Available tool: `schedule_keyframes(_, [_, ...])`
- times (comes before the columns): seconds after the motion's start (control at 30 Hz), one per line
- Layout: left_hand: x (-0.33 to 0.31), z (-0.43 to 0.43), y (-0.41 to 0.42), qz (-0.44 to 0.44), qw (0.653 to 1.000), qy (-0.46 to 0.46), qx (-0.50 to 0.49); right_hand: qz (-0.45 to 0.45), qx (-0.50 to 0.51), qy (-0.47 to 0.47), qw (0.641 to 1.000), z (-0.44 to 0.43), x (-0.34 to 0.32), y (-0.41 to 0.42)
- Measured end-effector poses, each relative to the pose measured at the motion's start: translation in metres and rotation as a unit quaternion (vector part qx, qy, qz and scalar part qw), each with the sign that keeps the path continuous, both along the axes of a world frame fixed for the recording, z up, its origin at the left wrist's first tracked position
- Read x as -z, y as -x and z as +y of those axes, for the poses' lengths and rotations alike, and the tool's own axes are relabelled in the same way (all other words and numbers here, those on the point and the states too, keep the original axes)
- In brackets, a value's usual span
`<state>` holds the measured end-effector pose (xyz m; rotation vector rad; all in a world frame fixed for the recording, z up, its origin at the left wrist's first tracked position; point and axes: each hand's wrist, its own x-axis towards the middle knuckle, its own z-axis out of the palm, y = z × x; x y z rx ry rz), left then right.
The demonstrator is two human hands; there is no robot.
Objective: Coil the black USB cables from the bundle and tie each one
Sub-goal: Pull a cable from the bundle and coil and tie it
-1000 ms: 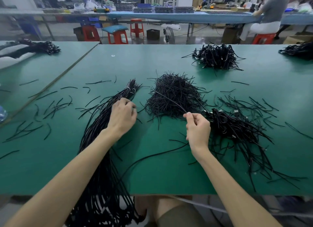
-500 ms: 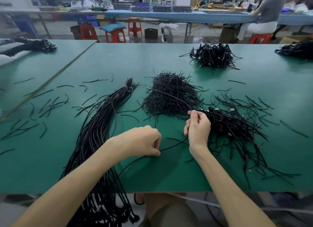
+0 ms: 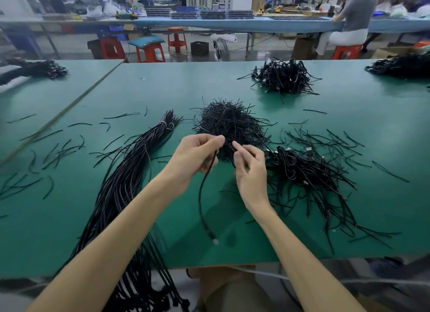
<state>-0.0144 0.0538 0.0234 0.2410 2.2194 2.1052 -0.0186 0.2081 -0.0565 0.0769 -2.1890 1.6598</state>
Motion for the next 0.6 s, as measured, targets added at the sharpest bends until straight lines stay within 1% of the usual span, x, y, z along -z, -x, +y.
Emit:
schedule_keyframes(0.03, [0.000, 0.002, 0.005, -0.003, 1.000, -0.006, -0.009, 0.012, -0.006, -0.015, 1.000, -0.001, -0.001, -0.001])
schedule_keyframes(0.1, [0.006, 0.005, 0.012, -0.004, 1.000, 0.014, -0.005, 0.028, 0.011, -0.062, 0.998, -0.004, -0.002, -0.001])
schedule_keyframes(0.17, [0.016, 0.006, 0.015, -0.019, 0.999, 0.030, 0.023, 0.039, 0.034, -0.112, 0.992, -0.005, -0.001, -0.001])
schedule_keyframes(0.23, [0.028, 0.004, 0.014, -0.046, 0.998, 0.017, 0.046, 0.041, 0.030, -0.134, 0.990, -0.006, 0.001, -0.002])
schedule_keyframes(0.27, [0.033, 0.002, 0.013, -0.061, 0.997, 0.006, 0.053, 0.040, 0.018, -0.120, 0.992, -0.006, 0.000, -0.002])
schedule_keyframes(0.33, [0.041, -0.004, 0.012, -0.091, 0.993, 0.003, 0.072, 0.037, 0.003, -0.053, 0.998, -0.004, -0.001, -0.003])
schedule_keyframes(0.4, [0.047, -0.013, 0.012, -0.113, 0.988, 0.001, 0.108, 0.015, 0.034, 0.003, 0.999, 0.002, 0.000, -0.003])
schedule_keyframes(0.47, [0.053, -0.025, 0.013, -0.113, 0.982, -0.057, 0.137, -0.028, 0.070, 0.039, 0.996, 0.007, 0.001, -0.001])
schedule_keyframes(0.53, [0.056, -0.036, 0.014, -0.107, 0.970, -0.176, 0.128, -0.056, 0.077, 0.058, 0.994, 0.007, 0.001, 0.000])
schedule_keyframes(0.6, [0.058, -0.046, 0.015, -0.112, 0.937, -0.310, 0.113, -0.062, 0.065, 0.058, 0.994, 0.004, 0.000, 0.000])
